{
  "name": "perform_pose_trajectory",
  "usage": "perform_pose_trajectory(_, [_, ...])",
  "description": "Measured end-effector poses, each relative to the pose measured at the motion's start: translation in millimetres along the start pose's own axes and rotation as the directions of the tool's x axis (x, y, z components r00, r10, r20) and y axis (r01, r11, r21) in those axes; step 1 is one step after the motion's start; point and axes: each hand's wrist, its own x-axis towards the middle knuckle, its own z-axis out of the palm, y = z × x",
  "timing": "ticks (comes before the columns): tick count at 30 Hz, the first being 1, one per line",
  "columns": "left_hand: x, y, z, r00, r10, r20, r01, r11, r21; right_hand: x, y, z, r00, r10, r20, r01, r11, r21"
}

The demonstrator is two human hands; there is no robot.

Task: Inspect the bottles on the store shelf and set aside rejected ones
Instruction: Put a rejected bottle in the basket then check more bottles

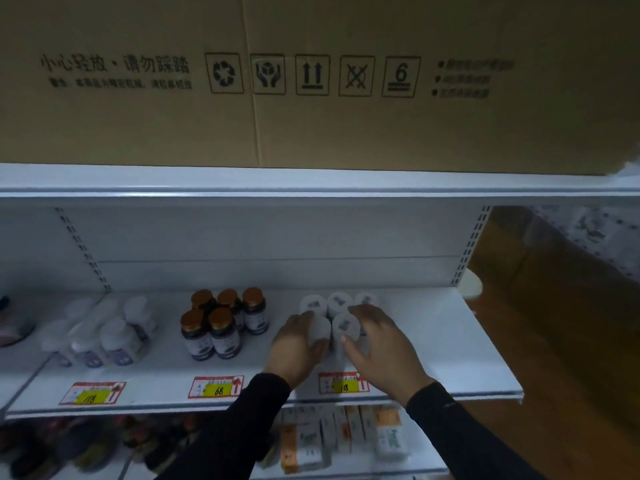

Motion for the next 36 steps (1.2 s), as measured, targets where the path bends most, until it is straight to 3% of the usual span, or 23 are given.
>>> perform_pose_trajectory(9, [-3.2,9.2,-54.2,0.972,-0.170,-0.159,0.094,0.911,-0.402,3.6,-17.6,6.7,0.998,-0.044,0.044,0.035,0.981,0.192])
perform_pose_trajectory(16, [6.0,10.8,-85.2,0.974,-0.217,-0.068,0.103,0.687,-0.719,12.5,-51.6,9.0,1.000,-0.004,-0.022,0.012,0.942,0.337])
perform_pose_trajectory(18, [6.3,12.6,-90.4,0.980,-0.196,-0.045,0.095,0.649,-0.755,13.3,-59.6,9.2,0.999,0.011,-0.051,0.009,0.927,0.376])
perform_pose_trajectory(25, [3.9,8.5,-101.8,0.994,-0.113,-0.003,0.072,0.651,-0.756,10.6,-71.7,7.9,0.995,0.040,-0.091,0.011,0.864,0.503])
perform_pose_trajectory(31, [1.0,8.7,-110.7,0.996,-0.074,0.050,0.081,0.528,-0.845,9.1,-77.7,4.6,0.997,0.029,-0.067,0.011,0.846,0.534])
perform_pose_trajectory(36, [2.3,17.8,-111.1,0.987,-0.158,0.005,0.073,0.426,-0.902,14.4,-81.0,8.0,0.995,0.051,-0.089,0.001,0.859,0.512])
